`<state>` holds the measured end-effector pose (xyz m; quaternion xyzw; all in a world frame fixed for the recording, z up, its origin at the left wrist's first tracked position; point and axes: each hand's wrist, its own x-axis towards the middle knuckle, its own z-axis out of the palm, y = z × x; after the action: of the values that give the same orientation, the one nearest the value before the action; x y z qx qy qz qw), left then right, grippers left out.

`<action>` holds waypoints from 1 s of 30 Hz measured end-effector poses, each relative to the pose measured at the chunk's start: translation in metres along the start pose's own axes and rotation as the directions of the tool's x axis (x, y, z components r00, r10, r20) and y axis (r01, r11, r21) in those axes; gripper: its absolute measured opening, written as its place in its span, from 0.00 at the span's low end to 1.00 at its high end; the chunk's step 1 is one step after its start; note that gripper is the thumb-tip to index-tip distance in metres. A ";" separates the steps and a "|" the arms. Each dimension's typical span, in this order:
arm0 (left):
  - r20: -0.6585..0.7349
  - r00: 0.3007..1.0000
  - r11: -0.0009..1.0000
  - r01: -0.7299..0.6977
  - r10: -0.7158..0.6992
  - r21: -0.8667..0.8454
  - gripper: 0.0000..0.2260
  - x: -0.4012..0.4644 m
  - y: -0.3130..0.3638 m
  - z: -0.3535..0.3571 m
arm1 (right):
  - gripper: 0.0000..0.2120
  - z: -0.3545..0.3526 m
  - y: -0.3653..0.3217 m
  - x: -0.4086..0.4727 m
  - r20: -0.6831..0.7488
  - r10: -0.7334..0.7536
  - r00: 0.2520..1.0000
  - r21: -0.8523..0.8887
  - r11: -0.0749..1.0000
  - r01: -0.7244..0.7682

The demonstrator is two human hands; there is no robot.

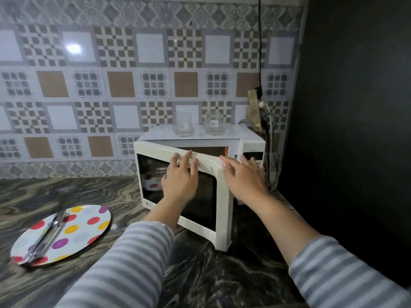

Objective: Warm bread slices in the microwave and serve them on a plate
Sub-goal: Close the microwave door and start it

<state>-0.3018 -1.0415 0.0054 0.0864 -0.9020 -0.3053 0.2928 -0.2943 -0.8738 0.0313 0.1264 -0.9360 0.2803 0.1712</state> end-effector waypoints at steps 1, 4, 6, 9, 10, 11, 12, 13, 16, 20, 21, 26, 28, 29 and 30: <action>-0.023 1.000 1.000 0.000 0.000 -0.006 0.22 0.000 0.004 0.013 | 0.20 -0.003 0.010 0.011 0.010 -0.011 1.000 -0.009 1.000 0.011; -0.130 0.988 0.994 -0.095 0.088 -0.054 0.25 -0.014 0.015 0.056 | 0.20 -0.007 0.037 0.044 0.034 -0.062 0.998 -0.059 0.996 0.064; -0.171 0.971 0.980 -0.183 0.168 -0.075 0.27 -0.027 0.022 0.086 | 0.20 -0.008 0.052 0.065 0.041 -0.117 0.992 -0.095 0.988 0.121; -0.119 0.957 0.948 -0.280 0.264 -0.149 0.30 -0.035 0.030 0.124 | 0.22 -0.007 0.071 0.094 0.062 -0.194 0.979 -0.178 0.963 0.202; -0.090 0.955 0.931 -0.297 0.284 -0.211 0.33 -0.034 0.032 0.133 | 0.23 -0.006 0.078 0.103 0.078 -0.206 0.976 -0.213 0.952 0.218; -0.062 0.954 0.916 -0.299 0.293 -0.268 0.36 -0.031 0.034 0.141 | 0.25 -0.006 0.084 0.112 0.090 -0.214 0.973 -0.245 0.942 0.230; -0.038 0.955 0.907 -0.293 0.296 -0.302 0.38 -0.027 0.034 0.149 | 0.28 -0.005 0.090 0.121 0.097 -0.220 0.971 -0.273 0.932 0.238; -0.023 0.956 0.906 -0.286 0.293 -0.313 0.39 -0.023 0.033 0.155 | 0.31 -0.003 0.096 0.130 0.101 -0.225 0.969 -0.299 0.922 0.245; 0.006 0.960 0.910 -0.262 0.278 -0.320 0.41 -0.010 0.027 0.170 | 0.42 -0.001 0.111 0.153 0.105 -0.238 0.965 -0.338 0.905 0.260; 0.038 0.961 0.935 -0.255 0.273 -0.248 0.45 0.007 0.023 0.182 | 0.46 0.000 0.126 0.171 0.114 -0.300 0.947 -0.329 0.888 0.321; 0.044 0.963 0.944 -0.250 0.265 -0.216 0.46 0.011 0.024 0.184 | 0.46 0.001 0.129 0.174 0.103 -0.330 0.938 -0.338 0.875 0.345; 0.046 0.960 0.949 -0.265 0.276 -0.170 0.48 0.025 0.025 0.191 | 0.38 0.011 0.137 0.181 0.017 -0.421 0.907 -0.355 0.846 0.399; 0.035 0.954 0.944 -0.289 0.298 -0.158 0.50 0.031 0.025 0.194 | 0.38 0.012 0.137 0.183 0.011 -0.438 0.899 -0.370 0.833 0.411; 0.032 0.952 0.942 -0.295 0.304 -0.158 0.51 0.034 0.023 0.195 | 0.40 0.012 0.137 0.185 0.007 -0.450 0.893 -0.376 0.826 0.420; 0.032 0.952 0.942 -0.297 0.305 -0.159 0.52 0.036 0.022 0.196 | 0.41 0.012 0.137 0.186 0.006 -0.460 0.888 -0.380 0.820 0.428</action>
<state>-0.4443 -0.9381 -0.0906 -0.0837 -0.8864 -0.3273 0.3163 -0.5119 -0.7959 0.0289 0.2941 -0.9082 0.0558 0.2925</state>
